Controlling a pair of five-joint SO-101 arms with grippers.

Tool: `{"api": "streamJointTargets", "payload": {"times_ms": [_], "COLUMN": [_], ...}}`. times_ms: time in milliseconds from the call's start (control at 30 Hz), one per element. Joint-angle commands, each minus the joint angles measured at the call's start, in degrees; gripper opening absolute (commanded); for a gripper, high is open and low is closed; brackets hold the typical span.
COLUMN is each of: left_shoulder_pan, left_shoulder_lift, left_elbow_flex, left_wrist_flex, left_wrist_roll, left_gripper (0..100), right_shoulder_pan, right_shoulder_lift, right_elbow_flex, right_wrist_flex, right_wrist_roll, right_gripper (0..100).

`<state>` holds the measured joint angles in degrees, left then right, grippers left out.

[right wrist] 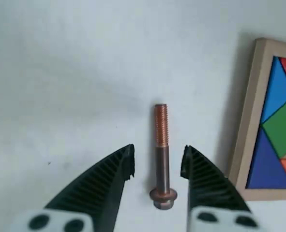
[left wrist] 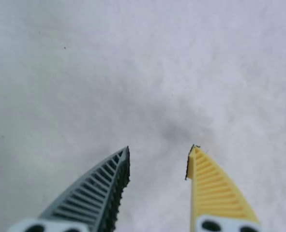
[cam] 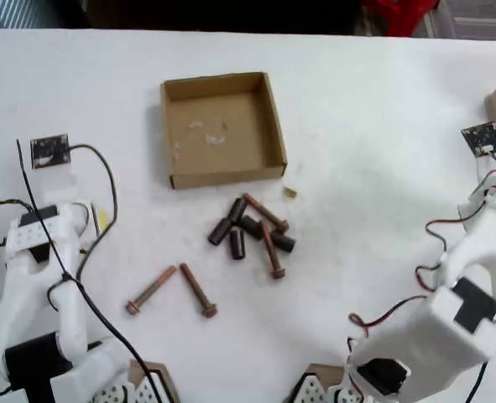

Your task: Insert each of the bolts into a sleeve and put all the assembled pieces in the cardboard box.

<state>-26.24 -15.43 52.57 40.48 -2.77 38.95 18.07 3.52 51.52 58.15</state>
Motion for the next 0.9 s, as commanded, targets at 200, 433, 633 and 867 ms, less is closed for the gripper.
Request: {"api": "streamJointTargets", "payload": {"times_ms": [200,433,633,867], "left_shoulder_pan": [-0.22,-0.22,-0.22,-0.22], "left_shoulder_lift": [-2.33,-2.33,-2.33,-2.33], "left_elbow_flex": [-0.18,-0.18,-0.18,-0.18], "left_wrist_flex": [-1.14,-1.14,-1.14,-1.14], "left_wrist_roll": [-0.62,-0.62,-0.62,-0.62], "left_gripper": [22,22,22,22], "right_shoulder_pan": [1.19,3.38,6.55,7.52], "right_shoulder_lift": [23.60,36.79,39.96,40.40], "right_elbow_flex": [-34.11,-53.36,-66.64,-70.77], "right_wrist_flex": [17.10,31.43,43.82,49.01], "right_wrist_roll": [3.87,8.79,9.49,9.49], "right_gripper": [14.5,14.2,8.1,1.7]}}
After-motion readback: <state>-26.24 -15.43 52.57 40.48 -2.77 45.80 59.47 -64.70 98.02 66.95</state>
